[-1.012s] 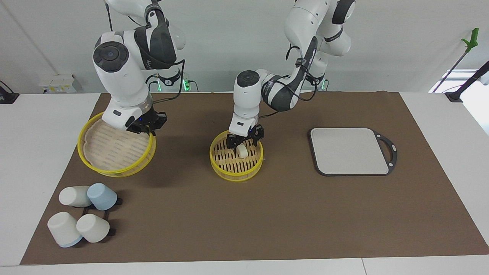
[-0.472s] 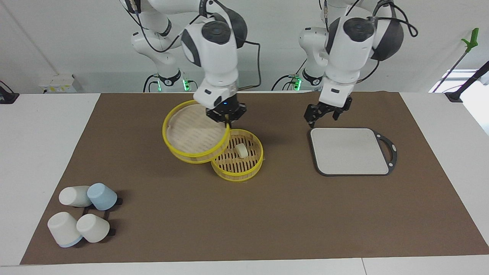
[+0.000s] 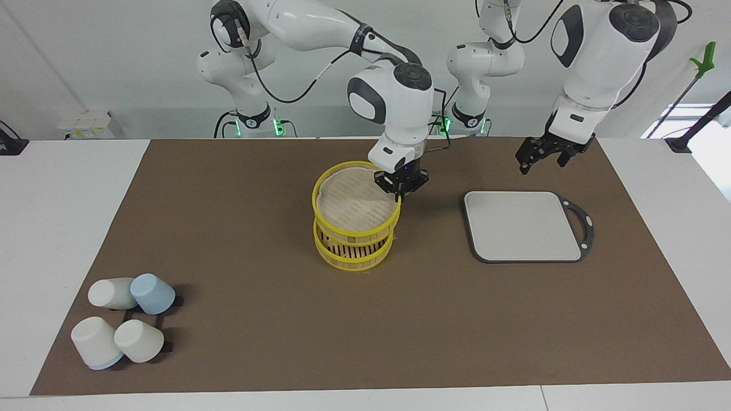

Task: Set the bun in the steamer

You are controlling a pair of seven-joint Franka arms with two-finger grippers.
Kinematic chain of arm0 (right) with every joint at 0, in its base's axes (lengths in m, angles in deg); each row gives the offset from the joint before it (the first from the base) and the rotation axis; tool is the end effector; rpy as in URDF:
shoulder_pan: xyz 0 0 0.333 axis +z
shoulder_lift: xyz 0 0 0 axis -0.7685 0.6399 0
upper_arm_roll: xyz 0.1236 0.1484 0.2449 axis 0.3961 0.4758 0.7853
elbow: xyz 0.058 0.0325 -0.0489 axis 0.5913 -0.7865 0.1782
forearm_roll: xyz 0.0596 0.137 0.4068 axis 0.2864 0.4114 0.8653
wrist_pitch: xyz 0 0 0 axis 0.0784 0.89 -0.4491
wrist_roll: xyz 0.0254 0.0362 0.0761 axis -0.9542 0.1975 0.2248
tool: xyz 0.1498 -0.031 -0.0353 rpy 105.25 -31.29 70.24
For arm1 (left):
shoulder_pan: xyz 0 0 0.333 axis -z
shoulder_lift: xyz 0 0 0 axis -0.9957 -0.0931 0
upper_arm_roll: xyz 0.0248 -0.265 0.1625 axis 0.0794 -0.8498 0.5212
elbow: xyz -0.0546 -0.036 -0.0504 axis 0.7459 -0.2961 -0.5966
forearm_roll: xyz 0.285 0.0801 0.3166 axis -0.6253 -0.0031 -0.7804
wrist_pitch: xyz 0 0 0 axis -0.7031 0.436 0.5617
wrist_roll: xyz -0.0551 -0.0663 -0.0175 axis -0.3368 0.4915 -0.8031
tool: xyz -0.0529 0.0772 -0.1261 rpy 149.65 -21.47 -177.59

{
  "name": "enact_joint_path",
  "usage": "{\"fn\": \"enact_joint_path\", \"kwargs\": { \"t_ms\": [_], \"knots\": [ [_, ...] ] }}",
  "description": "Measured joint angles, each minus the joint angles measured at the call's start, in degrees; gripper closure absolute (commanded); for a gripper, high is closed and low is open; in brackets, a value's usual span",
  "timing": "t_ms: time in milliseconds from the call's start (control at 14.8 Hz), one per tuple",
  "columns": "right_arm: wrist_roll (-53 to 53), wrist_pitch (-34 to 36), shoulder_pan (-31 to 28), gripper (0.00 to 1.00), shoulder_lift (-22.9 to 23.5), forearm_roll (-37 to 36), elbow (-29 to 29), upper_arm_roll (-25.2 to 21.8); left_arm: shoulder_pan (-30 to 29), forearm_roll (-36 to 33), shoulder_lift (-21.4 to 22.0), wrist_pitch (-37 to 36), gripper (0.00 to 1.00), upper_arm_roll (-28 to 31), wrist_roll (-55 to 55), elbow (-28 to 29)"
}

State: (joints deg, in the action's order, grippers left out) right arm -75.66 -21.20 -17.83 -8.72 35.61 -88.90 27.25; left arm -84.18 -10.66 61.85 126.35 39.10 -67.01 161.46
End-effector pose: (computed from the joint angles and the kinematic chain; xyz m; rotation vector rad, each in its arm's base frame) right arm 0.5682 0.4828 0.3470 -3.1397 0.0367 -0.0649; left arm 0.5757 -0.0533 0.5325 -3.0944 -0.1018 0.0490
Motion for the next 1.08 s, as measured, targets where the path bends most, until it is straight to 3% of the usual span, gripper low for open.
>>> {"fn": "enact_joint_path", "kwargs": {
  "t_ms": [472, 1080],
  "knots": [
    [0.0, -5.4, -0.5, 1.00, -2.8, -0.1, -7.1, 0.1, 0.0, 2.4, 0.3, -6.4, 0.00, 0.1, 0.7, -4.3],
    [0.0, -11.7, -0.6, 1.00, -3.4, -0.1, -9.4, -0.1, 0.9, 4.0, -1.3, -7.2, 0.00, 0.7, 1.2, -6.6]
  ]
}}
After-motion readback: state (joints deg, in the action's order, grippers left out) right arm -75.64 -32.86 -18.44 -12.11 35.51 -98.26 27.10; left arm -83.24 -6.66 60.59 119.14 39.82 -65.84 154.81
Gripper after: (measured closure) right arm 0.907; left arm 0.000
